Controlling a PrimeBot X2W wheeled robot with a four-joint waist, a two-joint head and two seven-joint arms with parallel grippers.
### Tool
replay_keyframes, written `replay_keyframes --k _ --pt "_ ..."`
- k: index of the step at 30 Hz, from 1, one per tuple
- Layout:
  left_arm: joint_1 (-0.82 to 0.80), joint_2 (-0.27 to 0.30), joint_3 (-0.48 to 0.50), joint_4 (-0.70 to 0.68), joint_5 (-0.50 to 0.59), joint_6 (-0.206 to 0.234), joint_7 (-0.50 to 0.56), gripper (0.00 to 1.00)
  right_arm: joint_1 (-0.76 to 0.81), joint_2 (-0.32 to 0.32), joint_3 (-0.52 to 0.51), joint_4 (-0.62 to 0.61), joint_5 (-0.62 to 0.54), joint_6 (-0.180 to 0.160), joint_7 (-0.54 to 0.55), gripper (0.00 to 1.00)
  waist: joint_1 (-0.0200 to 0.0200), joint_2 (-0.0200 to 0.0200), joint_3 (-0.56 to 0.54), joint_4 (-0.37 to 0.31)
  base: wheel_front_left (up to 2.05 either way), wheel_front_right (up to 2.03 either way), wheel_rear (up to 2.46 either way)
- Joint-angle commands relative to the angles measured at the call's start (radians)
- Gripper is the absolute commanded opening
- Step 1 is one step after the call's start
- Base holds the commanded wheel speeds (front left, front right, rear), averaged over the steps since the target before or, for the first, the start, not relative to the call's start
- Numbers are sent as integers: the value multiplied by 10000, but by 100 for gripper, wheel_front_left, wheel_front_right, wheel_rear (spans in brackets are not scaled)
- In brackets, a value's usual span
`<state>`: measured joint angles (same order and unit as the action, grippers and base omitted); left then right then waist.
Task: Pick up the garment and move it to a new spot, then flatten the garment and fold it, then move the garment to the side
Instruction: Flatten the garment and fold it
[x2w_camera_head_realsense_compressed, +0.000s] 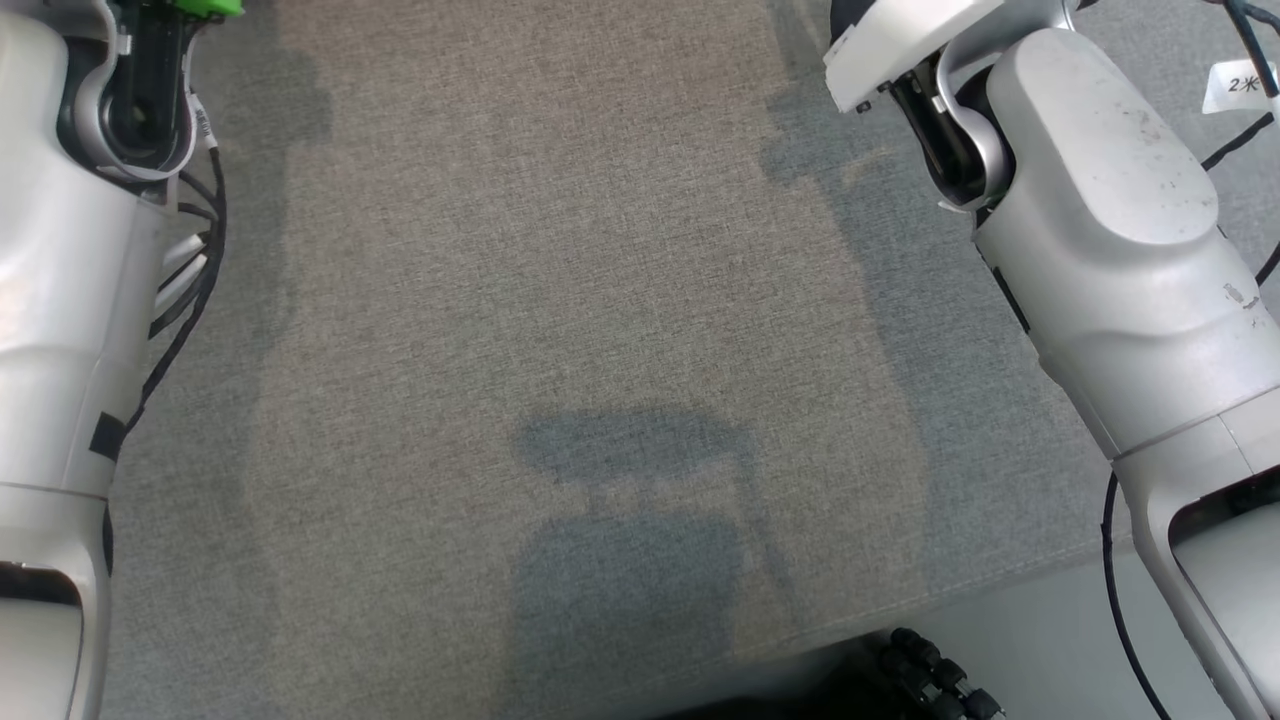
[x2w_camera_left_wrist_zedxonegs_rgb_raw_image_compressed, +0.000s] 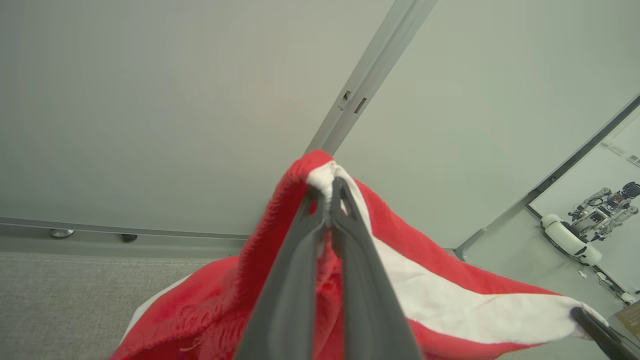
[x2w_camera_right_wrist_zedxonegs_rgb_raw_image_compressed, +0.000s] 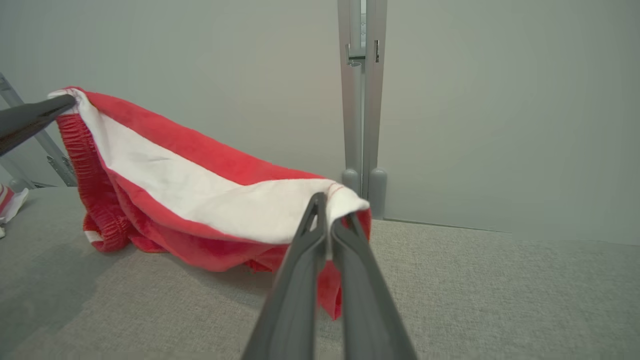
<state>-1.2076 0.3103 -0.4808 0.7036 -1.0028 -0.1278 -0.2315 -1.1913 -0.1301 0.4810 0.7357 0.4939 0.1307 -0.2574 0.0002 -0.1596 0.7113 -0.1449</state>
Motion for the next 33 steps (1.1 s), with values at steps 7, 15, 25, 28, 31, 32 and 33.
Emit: replay_keyframes --k 7,15,25,28,31,32,33 --pt "532 296 -808 -360 -847 -34 -93 0 783 -343 413 -544 628 1 -88 0 -2 -4 -392 29 0 0 0" --pt "2645 620 -1788 -2201 -1815 -35 -262 0 3038 -1055 49 -1999 1250 1 -84 0 -2 -4 -1352 439 0 0 0" --pt "6213 1034 -1514 -4451 -1412 -35 -337 0 6613 -1995 -631 -4035 1646 1 56 0 -2 -4 -2473 975 0 0 0" --pt "7176 989 -1346 -4932 -906 -35 -340 0 7738 -2231 -1142 -4800 1599 1 278 0 -2 -4 -2789 1088 0 0 0" --pt "8127 809 -1056 -5388 -471 -35 -342 0 8780 -2275 -1804 -5600 1374 1 515 0 -2 -4 -3090 1157 0 0 0" --pt "8439 721 -925 -5531 -283 -35 -340 0 9123 -2234 -2014 -5866 1274 1 602 0 -2 -4 -3190 1176 0 0 0" --pt "8760 607 -770 -5665 -116 -35 -341 0 9463 -2178 -2198 -6139 1181 1 708 0 -2 -4 -3291 1192 0 0 0"
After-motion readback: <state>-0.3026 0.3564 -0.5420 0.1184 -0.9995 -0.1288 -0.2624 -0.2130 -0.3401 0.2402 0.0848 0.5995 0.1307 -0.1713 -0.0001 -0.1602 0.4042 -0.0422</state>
